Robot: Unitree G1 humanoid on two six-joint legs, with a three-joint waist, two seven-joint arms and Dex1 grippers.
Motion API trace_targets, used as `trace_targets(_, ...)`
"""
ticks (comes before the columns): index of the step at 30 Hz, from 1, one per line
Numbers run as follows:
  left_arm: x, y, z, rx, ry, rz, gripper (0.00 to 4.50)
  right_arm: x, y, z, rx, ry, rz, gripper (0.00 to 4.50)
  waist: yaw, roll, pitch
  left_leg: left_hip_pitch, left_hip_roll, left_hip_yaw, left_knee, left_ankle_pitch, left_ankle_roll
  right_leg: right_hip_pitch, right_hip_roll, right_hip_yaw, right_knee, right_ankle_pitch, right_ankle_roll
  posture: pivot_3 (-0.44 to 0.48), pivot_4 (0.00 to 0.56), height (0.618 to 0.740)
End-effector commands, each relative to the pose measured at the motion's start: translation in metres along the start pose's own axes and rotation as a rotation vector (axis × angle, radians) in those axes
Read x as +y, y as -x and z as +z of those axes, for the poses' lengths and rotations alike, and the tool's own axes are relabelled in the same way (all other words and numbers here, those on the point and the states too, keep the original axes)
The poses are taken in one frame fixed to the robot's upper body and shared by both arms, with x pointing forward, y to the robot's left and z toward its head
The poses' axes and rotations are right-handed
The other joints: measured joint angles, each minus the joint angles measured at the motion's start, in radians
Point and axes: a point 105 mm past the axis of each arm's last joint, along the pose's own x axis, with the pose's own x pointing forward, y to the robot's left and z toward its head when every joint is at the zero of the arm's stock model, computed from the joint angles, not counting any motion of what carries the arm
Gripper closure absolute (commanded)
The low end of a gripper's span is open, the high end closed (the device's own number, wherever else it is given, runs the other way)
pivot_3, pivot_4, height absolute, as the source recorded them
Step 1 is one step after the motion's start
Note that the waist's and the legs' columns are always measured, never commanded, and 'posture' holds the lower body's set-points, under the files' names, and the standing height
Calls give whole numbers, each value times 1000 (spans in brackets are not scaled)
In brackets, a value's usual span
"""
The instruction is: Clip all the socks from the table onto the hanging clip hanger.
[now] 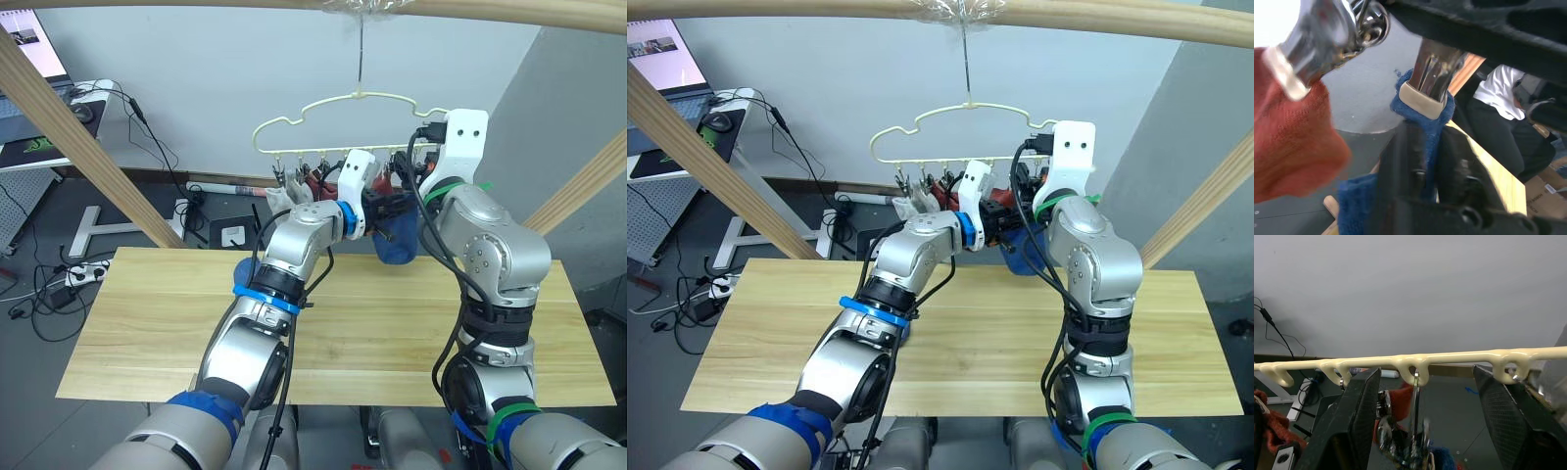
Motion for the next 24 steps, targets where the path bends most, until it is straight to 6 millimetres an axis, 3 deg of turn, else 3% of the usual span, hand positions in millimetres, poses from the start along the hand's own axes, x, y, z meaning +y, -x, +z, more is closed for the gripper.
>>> trace_targets(1, -9, 4, 7, -16, -45, -38, 2434, 5, 14, 7, -30, 11, 56, 1309, 0, 0, 0, 0, 0, 0, 0, 0, 0, 0, 0, 0, 0, 0, 0, 73, 229, 740)
trace_targets(8, -12, 34, -10, 21, -90, -32, 394, 0, 48, -18, 61, 31, 124, 1309, -1, 0, 0, 0, 0, 0, 0, 0, 0, 0, 0, 0, 0, 0, 0, 56, 220, 740)
trace_targets(15, -8, 87, -34, 30, -137, 59, 394, -10, 88, -46, 139, 76, 164, 1309, -3, 1, -2, 0, 0, 0, 0, 1, -1, 0, 0, 0, 0, 0, 0, 40, 205, 740)
trace_targets(24, 10, 178, -79, 38, -56, 361, 394, -26, 139, -102, 226, 83, 155, 1309, -5, 2, -14, 2, 0, 0, 0, 1, -1, 2, 0, 0, 0, 0, 0, 64, 180, 740)
